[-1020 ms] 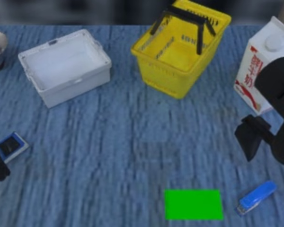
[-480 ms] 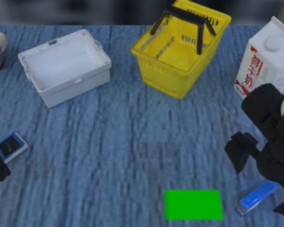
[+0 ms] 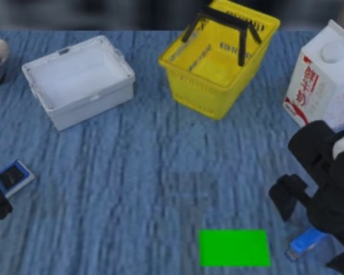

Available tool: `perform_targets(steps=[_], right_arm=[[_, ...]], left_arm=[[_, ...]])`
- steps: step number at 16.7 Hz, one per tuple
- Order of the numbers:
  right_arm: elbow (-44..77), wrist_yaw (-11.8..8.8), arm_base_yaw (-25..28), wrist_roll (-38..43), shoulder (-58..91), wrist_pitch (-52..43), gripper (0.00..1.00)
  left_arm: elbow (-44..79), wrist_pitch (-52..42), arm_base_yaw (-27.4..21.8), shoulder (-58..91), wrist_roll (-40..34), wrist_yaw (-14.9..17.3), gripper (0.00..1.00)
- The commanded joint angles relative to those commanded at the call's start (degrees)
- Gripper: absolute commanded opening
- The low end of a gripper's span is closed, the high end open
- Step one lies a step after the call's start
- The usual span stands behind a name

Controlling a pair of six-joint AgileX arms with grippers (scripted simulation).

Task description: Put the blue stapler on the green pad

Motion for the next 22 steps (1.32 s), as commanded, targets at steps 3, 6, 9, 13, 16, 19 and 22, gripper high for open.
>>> perform_targets(steps=[3, 6, 9, 13, 16, 19, 22], right_arm=[[0.00, 0.00, 0.00, 0.00, 0.00, 0.00, 0.85], [0.00, 0.00, 0.00, 0.00, 0.00, 0.00, 0.62], [0.00, 0.00, 0.00, 0.00, 0.00, 0.00, 0.40], [0.00, 0.00, 0.00, 0.00, 0.00, 0.00, 0.10], [0.00, 0.00, 0.00, 0.00, 0.00, 0.00, 0.00], [0.00, 0.00, 0.00, 0.00, 0.00, 0.00, 0.00], [0.00, 0.00, 0.00, 0.00, 0.00, 0.00, 0.00]], left_arm=[[0.00, 0.00, 0.00, 0.00, 0.00, 0.00, 1.00], [0.00, 0.00, 0.00, 0.00, 0.00, 0.00, 1.00], [0.00, 0.00, 0.00, 0.00, 0.00, 0.00, 1.00], [0.00, 0.00, 0.00, 0.00, 0.00, 0.00, 1.00], [0.00, 0.00, 0.00, 0.00, 0.00, 0.00, 1.00], [0.00, 0.00, 0.00, 0.00, 0.00, 0.00, 1.00], [0.00, 0.00, 0.00, 0.00, 0.00, 0.00, 1.00]])
